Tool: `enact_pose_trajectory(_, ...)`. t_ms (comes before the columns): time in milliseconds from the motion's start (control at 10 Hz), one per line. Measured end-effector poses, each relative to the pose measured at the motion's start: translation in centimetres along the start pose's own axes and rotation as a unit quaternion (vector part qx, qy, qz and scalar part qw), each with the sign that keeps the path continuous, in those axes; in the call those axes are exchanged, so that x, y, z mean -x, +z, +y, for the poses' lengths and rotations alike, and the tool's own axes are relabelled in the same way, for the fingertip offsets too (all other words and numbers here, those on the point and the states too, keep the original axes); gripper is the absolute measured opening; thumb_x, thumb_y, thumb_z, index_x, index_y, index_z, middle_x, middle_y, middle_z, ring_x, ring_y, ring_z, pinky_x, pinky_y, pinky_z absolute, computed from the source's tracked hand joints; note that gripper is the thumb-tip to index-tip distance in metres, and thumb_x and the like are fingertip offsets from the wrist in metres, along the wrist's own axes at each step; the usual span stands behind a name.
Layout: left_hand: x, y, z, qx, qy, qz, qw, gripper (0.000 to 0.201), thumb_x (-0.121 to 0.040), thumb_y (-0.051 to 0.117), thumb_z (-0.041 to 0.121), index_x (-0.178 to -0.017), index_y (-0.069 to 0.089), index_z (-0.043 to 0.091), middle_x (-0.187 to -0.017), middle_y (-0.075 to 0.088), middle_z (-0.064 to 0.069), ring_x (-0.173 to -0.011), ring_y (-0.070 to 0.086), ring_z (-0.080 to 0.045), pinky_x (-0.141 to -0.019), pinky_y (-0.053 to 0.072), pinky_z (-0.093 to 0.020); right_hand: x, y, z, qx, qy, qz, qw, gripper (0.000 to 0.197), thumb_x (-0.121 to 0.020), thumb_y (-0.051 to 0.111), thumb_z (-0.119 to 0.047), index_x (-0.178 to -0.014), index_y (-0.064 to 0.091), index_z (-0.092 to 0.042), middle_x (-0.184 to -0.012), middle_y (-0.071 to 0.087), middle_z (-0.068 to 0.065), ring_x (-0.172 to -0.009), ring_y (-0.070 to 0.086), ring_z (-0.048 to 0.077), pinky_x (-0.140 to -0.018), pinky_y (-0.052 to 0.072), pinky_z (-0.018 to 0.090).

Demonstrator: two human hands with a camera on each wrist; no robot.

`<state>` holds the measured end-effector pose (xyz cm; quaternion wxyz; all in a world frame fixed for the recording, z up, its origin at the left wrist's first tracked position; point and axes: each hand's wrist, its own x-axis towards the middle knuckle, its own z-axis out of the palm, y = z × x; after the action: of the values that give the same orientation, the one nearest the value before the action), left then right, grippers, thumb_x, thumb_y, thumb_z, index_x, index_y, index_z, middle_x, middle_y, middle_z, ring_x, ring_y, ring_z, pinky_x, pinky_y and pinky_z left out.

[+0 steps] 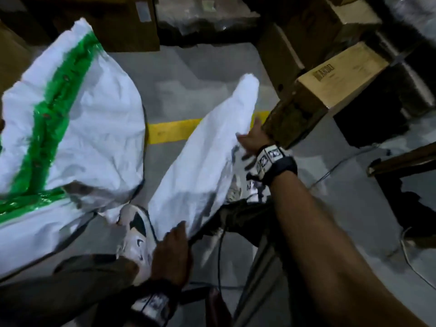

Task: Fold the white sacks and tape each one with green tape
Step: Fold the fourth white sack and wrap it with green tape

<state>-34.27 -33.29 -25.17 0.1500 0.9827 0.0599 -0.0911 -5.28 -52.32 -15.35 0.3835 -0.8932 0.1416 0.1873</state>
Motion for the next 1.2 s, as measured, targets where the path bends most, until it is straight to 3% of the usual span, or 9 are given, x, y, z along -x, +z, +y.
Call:
enact_pose_trajectory(100,-0.3,-1.0,3.9,0.07,0.043,-0.082,0.993,0.052,-0.073,0.041,0.028,-0.119,0.049,0.004,-0.081,0.069,-0.015,-0.062,0.069,-0.032,-0.044,0.051,-0.033,6.6,5.2,5.8,-0.056,0.1,-0.114,0.987,0.116,-0.09,0.067,-0.053,-0.155,-0.016,-0.005,-0.156,0.038,0.013,-0.134,0.048,0.037,-0.11,0.041,0.046)
enact_pose_trajectory(300,1.4,-1.7,3.3,0.029,0.071,-0.076,0.994,0.071,-0.083,0.073,0.035,-0.142,0.046,0.007,-0.1,0.068,-0.016,-0.09,0.067,-0.036,-0.075,0.051,-0.041,13.4,12.8,11.5,-0.106,0.15,-0.123,0.975,0.133,-0.031,0.067,-0.097,-0.131,0.063,-0.008,-0.132,0.065,0.01,-0.117,0.063,0.032,-0.103,0.051,0.041)
enact_pose_trajectory(400,3.0,-1.5,2.1,0.029,0.015,-0.063,0.997,0.072,-0.095,0.056,0.047,-0.153,0.032,0.012,-0.119,0.062,-0.014,-0.105,0.061,-0.037,-0.08,0.047,-0.044,14.9,11.2,8.9,-0.043,0.107,-0.075,0.991,0.064,-0.077,0.081,-0.048,-0.12,0.068,-0.003,-0.121,0.07,0.012,-0.109,0.066,0.032,-0.088,0.05,0.026)
enact_pose_trajectory(500,4.3,-2.0,1.8,0.033,0.019,-0.066,0.997,0.077,-0.099,0.054,0.035,-0.158,0.01,0.014,-0.129,0.052,-0.013,-0.109,0.06,-0.036,-0.08,0.05,-0.046,15.8,10.8,8.0,0.005,0.093,-0.034,0.995,0.049,-0.081,0.077,-0.028,-0.119,0.068,0.0,-0.119,0.07,0.017,-0.109,0.067,0.033,-0.09,0.055,0.034)
enact_pose_trajectory(700,4.1,-2.0,-0.7,0.111,0.055,-0.12,0.985,0.099,-0.041,0.091,0.017,-0.128,0.045,0.005,-0.066,0.059,-0.005,-0.045,0.059,-0.025,-0.035,0.043,-0.027,18.4,12.5,8.2,-0.04,0.1,-0.133,0.985,0.094,-0.045,0.081,-0.075,-0.108,0.069,-0.006,-0.103,0.075,0.015,-0.092,0.073,0.032,-0.083,0.061,0.045)
enact_pose_trajectory(900,4.3,-3.7,-0.5,0.148,0.105,-0.112,0.977,0.097,-0.068,0.081,0.037,-0.148,0.028,0.024,-0.114,0.064,-0.011,-0.091,0.065,-0.03,-0.073,0.053,-0.036,19.2,13.6,8.4,-0.064,0.127,-0.144,0.979,0.069,-0.068,0.08,-0.042,-0.118,0.062,0.002,-0.101,0.068,0.016,-0.078,0.068,0.028,-0.063,0.059,0.032)
enact_pose_trajectory(1000,3.3,-7.0,-2.4,0.271,0.013,-0.176,0.946,0.101,-0.059,0.063,0.084,-0.145,0.043,0.035,-0.143,0.053,0.002,-0.122,0.055,-0.018,-0.099,0.044,-0.031,18.0,13.8,8.5,-0.051,0.106,-0.1,0.988,0.05,-0.066,0.084,-0.037,-0.096,0.066,-0.002,-0.092,0.071,0.012,-0.077,0.069,0.027,-0.07,0.059,0.035)
enact_pose_trajectory(1100,2.2,-8.8,-3.7,0.392,-0.17,-0.154,0.891,0.098,-0.051,0.049,0.098,-0.111,0.066,0.023,-0.118,0.069,-0.006,-0.103,0.065,-0.023,-0.078,0.049,-0.03,16.9,14.8,9.2,-0.069,0.116,-0.085,0.987,0.044,-0.062,0.083,-0.05,-0.077,0.062,-0.014,-0.084,0.068,0.005,-0.065,0.067,0.017,-0.085,0.06,0.043)
enact_pose_trajectory(1200,1.9,-9.8,-4.3,0.528,-0.277,-0.264,0.758,0.088,-0.068,0.045,0.096,-0.1,0.067,0.017,-0.098,0.07,-0.018,-0.084,0.068,-0.033,-0.066,0.059,-0.043,17.1,15.2,8.5,-0.113,0.136,-0.077,0.981,0.073,-0.045,0.085,-0.059,-0.091,0.068,-0.004,-0.09,0.075,0.012,-0.08,0.073,0.031,-0.084,0.06,0.05)
